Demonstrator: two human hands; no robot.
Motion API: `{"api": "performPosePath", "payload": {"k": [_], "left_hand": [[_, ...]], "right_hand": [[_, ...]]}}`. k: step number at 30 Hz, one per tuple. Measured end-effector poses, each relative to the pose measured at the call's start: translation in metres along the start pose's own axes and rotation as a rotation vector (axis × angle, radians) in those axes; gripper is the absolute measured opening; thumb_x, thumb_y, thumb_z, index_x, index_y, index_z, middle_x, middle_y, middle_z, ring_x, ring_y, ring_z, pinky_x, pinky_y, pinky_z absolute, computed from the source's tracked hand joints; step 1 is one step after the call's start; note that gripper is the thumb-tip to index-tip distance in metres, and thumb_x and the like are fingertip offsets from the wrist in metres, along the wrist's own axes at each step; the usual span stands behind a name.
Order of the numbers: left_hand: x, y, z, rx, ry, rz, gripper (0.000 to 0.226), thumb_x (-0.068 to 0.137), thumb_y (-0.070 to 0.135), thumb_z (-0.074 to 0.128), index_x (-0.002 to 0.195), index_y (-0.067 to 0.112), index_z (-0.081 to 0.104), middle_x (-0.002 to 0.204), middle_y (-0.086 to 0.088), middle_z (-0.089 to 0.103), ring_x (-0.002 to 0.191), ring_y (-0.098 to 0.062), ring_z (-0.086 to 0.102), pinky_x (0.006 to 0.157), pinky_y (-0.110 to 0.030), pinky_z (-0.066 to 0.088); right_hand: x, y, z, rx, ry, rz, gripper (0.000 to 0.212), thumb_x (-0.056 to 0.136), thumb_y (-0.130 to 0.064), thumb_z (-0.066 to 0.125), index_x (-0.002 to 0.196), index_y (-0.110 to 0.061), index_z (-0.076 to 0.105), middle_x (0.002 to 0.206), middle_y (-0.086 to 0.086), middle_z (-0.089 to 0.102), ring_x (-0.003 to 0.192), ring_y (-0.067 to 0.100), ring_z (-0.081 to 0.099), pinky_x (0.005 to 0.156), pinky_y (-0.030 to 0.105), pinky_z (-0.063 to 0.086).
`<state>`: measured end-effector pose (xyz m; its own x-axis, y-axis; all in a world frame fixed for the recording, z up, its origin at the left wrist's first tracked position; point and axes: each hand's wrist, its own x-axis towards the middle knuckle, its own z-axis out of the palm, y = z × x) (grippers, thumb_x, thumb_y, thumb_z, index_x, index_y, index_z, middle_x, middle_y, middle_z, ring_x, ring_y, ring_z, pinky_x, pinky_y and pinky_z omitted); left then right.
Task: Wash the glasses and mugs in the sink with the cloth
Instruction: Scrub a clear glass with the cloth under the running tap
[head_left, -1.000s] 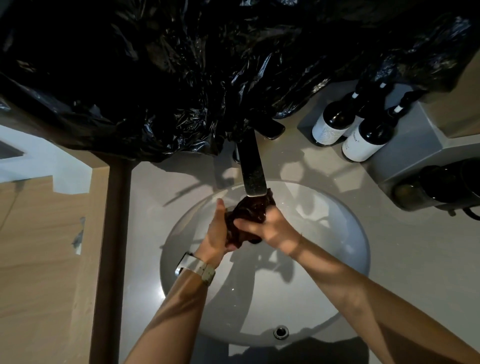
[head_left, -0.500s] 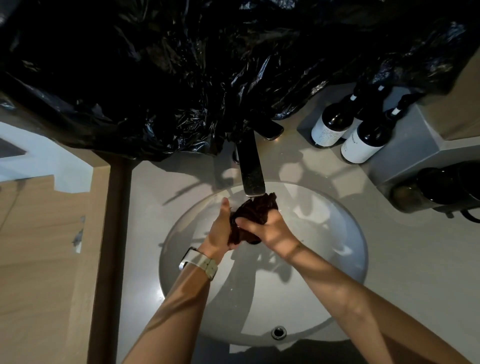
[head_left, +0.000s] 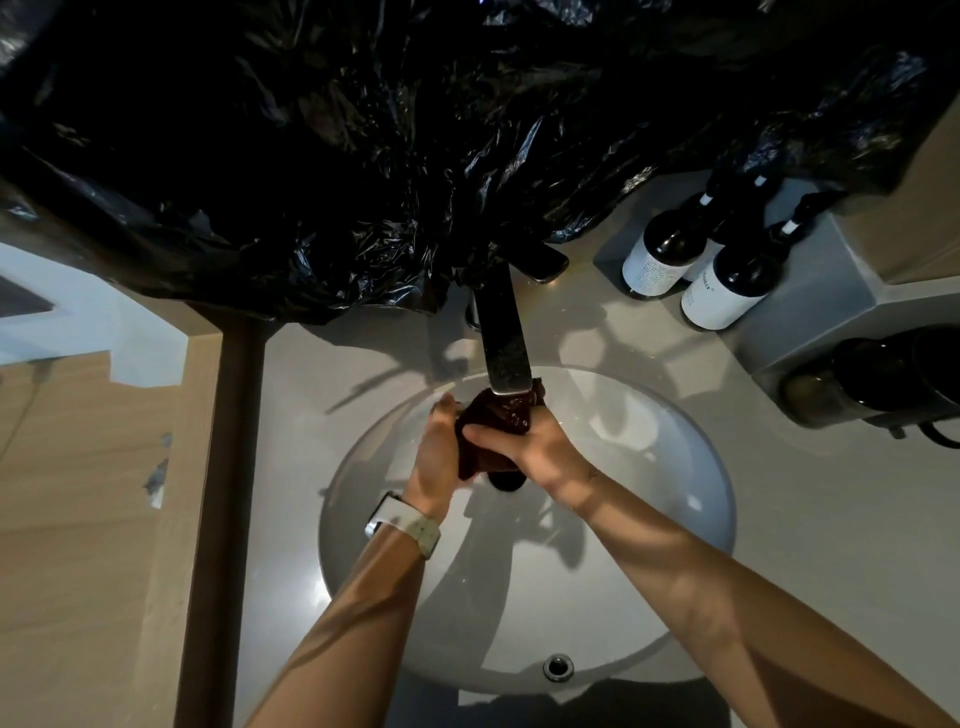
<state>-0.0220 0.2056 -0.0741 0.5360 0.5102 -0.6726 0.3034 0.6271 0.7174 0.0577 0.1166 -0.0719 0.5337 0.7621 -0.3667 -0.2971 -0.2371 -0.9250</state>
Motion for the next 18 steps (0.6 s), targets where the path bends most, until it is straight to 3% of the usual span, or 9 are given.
{"api": "performPosePath", "payload": {"k": [1, 4, 7, 9, 11, 13, 15, 17, 18], "left_hand": [[0.003, -0.007, -0.002, 0.039, 0.051, 0.119, 0.054, 0.099, 0.05, 0.035, 0.098, 0.003, 0.062, 0.085, -0.017, 0.067, 0.082, -0.03, 0.066, 0.065, -0.033, 0.055], [0.005, -0.023, -0.013, 0.337, 0.112, 0.426, 0.033, 0.088, 0.059, 0.04, 0.096, 0.035, 0.061, 0.094, -0.01, 0.069, 0.092, -0.029, 0.067, 0.079, -0.04, 0.055], [-0.002, -0.022, -0.016, 0.433, 0.053, 0.497, 0.028, 0.093, 0.055, 0.036, 0.099, 0.038, 0.057, 0.097, -0.003, 0.067, 0.095, -0.022, 0.064, 0.084, -0.035, 0.052], [-0.007, -0.018, -0.013, 0.39, -0.01, 0.388, 0.022, 0.1, 0.043, 0.039, 0.098, 0.03, 0.056, 0.093, -0.002, 0.065, 0.091, -0.021, 0.063, 0.083, -0.039, 0.053], [-0.012, -0.013, -0.014, 0.478, 0.013, 0.359, 0.017, 0.105, 0.03, 0.041, 0.098, 0.023, 0.055, 0.092, -0.002, 0.063, 0.087, -0.019, 0.062, 0.082, -0.044, 0.053], [-0.017, -0.001, -0.023, 0.658, 0.14, 0.512, 0.009, 0.102, 0.024, 0.051, 0.101, 0.018, 0.058, 0.097, -0.002, 0.065, 0.08, -0.01, 0.061, 0.077, -0.037, 0.056], [-0.027, 0.024, -0.03, 0.754, 0.226, 0.818, 0.008, 0.094, 0.017, 0.06, 0.1, 0.013, 0.063, 0.096, 0.009, 0.064, 0.073, 0.002, 0.059, 0.062, -0.02, 0.052], [-0.043, 0.056, -0.022, 0.811, 0.186, 1.076, 0.011, 0.089, 0.013, 0.063, 0.1, 0.016, 0.063, 0.096, 0.017, 0.06, 0.075, 0.001, 0.059, 0.063, -0.009, 0.045], [-0.05, 0.073, -0.012, 0.869, 0.156, 1.154, 0.014, 0.09, 0.014, 0.065, 0.102, 0.018, 0.062, 0.098, 0.013, 0.06, 0.079, -0.001, 0.059, 0.067, -0.011, 0.045]], "right_hand": [[0.002, -0.004, 0.0, 0.045, 0.019, 0.041, 0.017, 0.081, -0.004, 0.073, 0.097, -0.005, 0.069, 0.093, 0.009, 0.071, 0.089, 0.015, 0.069, 0.085, 0.025, 0.053], [0.006, -0.021, -0.004, 0.285, -0.027, 0.369, 0.009, 0.088, -0.018, 0.067, 0.091, -0.01, 0.069, 0.087, 0.012, 0.073, 0.081, 0.025, 0.071, 0.075, 0.037, 0.059], [0.006, -0.022, -0.007, 0.379, -0.038, 0.506, 0.017, 0.091, -0.023, 0.063, 0.096, -0.007, 0.068, 0.084, 0.014, 0.073, 0.074, 0.025, 0.072, 0.062, 0.034, 0.059], [0.003, -0.016, -0.008, 0.325, 0.061, 0.5, 0.024, 0.086, -0.023, 0.07, 0.103, -0.005, 0.069, 0.089, 0.015, 0.074, 0.077, 0.024, 0.073, 0.063, 0.032, 0.059], [-0.002, -0.008, -0.013, 0.253, 0.171, 0.452, 0.03, 0.081, -0.022, 0.075, 0.104, -0.003, 0.071, 0.094, 0.018, 0.074, 0.082, 0.028, 0.073, 0.074, 0.037, 0.061], [-0.007, -0.002, -0.02, 0.152, 0.238, 0.376, 0.027, 0.078, -0.02, 0.078, 0.097, -0.002, 0.072, 0.096, 0.021, 0.073, 0.086, 0.033, 0.072, 0.084, 0.048, 0.058], [-0.013, -0.001, -0.029, 0.062, 0.277, 0.261, 0.022, 0.077, -0.021, 0.078, 0.087, -0.002, 0.072, 0.089, 0.02, 0.073, 0.084, 0.035, 0.072, 0.081, 0.052, 0.058], [-0.019, -0.004, -0.037, -0.003, 0.292, 0.192, 0.029, 0.072, -0.028, 0.079, 0.082, -0.002, 0.071, 0.081, 0.016, 0.072, 0.084, 0.034, 0.071, 0.081, 0.051, 0.058], [-0.021, -0.007, -0.04, -0.005, 0.296, 0.172, 0.03, 0.073, -0.027, 0.079, 0.082, 0.0, 0.069, 0.079, 0.013, 0.07, 0.083, 0.034, 0.07, 0.081, 0.05, 0.058]]}}
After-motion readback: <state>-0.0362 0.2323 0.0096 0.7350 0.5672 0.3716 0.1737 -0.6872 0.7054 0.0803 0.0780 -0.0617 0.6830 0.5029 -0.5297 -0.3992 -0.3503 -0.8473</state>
